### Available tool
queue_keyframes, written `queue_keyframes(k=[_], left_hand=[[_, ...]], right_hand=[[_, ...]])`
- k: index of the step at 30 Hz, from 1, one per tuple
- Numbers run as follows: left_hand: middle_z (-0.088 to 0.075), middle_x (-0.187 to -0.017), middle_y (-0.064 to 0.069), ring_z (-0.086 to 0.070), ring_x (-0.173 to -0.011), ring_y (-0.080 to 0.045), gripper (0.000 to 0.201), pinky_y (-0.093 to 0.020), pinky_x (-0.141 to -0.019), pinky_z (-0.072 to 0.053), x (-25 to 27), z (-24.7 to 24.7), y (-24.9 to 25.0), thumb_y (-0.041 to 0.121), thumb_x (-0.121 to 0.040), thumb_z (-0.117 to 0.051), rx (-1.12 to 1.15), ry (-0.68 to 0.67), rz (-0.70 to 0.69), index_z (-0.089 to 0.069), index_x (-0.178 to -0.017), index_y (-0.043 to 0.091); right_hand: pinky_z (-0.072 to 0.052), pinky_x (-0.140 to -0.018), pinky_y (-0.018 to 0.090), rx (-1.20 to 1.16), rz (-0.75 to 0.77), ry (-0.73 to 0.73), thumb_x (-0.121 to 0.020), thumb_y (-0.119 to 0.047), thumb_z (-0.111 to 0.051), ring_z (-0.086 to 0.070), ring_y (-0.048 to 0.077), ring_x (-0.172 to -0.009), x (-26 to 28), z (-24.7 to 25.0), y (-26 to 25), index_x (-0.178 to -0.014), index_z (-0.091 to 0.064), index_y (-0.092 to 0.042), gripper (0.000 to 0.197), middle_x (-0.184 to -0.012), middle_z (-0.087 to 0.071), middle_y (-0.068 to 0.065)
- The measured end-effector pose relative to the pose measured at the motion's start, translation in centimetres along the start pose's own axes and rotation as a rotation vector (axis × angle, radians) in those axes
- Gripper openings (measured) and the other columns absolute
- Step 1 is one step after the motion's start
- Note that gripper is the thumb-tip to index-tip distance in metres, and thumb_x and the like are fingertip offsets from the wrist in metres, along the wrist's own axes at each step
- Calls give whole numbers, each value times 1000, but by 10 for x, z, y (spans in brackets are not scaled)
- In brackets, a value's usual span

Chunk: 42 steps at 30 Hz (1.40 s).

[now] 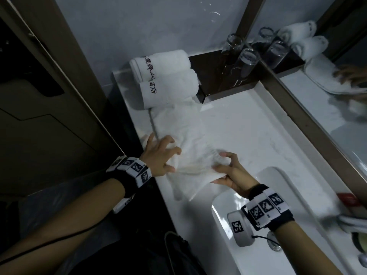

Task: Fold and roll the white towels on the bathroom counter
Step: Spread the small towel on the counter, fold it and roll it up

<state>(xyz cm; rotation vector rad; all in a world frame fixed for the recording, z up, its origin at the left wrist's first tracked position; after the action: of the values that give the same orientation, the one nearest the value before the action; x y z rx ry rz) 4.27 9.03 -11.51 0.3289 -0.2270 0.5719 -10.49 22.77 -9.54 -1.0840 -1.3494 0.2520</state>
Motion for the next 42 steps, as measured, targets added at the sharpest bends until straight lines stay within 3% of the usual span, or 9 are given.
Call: queue_keyframes(k=[3,10,16,21,26,30,35,38,42], left_hand=[[-21,-146,-2,-5,-143,-16,53,-51,-113,9,0,10,-8,33,-76,-65,-96,9,-48,-40,-123,30],[-21,-148,-10,-22,-135,-26,60,-39,-112,-15,37,2,25,2,-83,-44,28,132,-26,-30,-138,20],[-45,-121,-10,-46,-109,-28,56,-36,-96,-30,71,-15,59,45,-79,-41,114,164,-168,-42,-124,11],[-43,-120,-13,-43,-107,-27,52,-38,-95,-36,74,-22,67,33,-69,-59,66,140,-153,-45,-113,8],[-55,-110,-16,-52,-104,-29,22,-35,-92,-43,80,-18,76,20,-70,-57,17,123,-209,-55,-84,3],[-49,-121,-12,-43,-115,-24,21,-33,-100,-32,80,-21,68,16,-85,-47,112,48,-203,-56,-95,1],[-56,-114,-16,-54,-105,-28,24,-39,-94,-40,83,-14,59,11,-91,-43,285,-32,-110,-53,-108,-2],[-56,-114,-18,-57,-102,-34,24,-46,-89,-43,87,-14,53,12,-94,-36,328,-76,-1,-50,-111,-1],[-44,-123,-16,-48,-109,-30,26,-43,-85,-46,94,-19,41,9,-99,-26,331,-109,96,-39,-121,2]], right_hand=[[-60,-65,37,-38,-11,-117,-86,10,-51,-59,29,-104,5,-20,14,-127,-37,-25,56,-115,-50,10],[-59,-66,23,-108,-43,-29,-90,8,-47,-63,20,-90,3,-25,25,-119,-51,11,30,-101,-58,13],[-58,-65,22,-129,-47,-3,-90,3,-51,-70,16,-80,3,-20,26,-115,-55,6,25,-98,-64,14],[-58,-63,21,123,-88,-16,-85,-7,-64,-62,7,-49,7,-10,38,-111,-55,-12,27,-98,-59,3],[-56,-85,31,436,-35,-75,-68,-19,-82,-68,22,-93,13,-2,41,-116,-53,-27,56,-115,-61,6],[-52,-92,34,793,71,-114,-62,-10,-84,-65,13,-84,15,3,42,-117,-47,-38,71,-102,-65,4],[-31,-98,26,1180,541,141,-63,-31,-83,-35,15,-101,22,-11,20,-125,-52,-27,69,-109,-29,0],[-36,-93,31,1360,750,11,-74,-26,-76,-47,22,-100,32,-32,22,-124,-57,-20,54,-111,-48,5],[-54,-66,34,1506,829,37,-74,-4,-69,-63,29,-85,43,-37,19,-108,-67,-8,35,-95,-66,10]])
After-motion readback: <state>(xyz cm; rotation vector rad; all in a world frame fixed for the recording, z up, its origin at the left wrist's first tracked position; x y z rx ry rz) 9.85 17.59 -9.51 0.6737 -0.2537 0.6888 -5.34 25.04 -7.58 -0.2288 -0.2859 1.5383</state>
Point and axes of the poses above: each hand's wrist, its own x-axis away from the middle knuckle, its own z-axis out of the back of the hand, y = z × x, the point moved 8 cm from there along -x, towards the middle knuckle
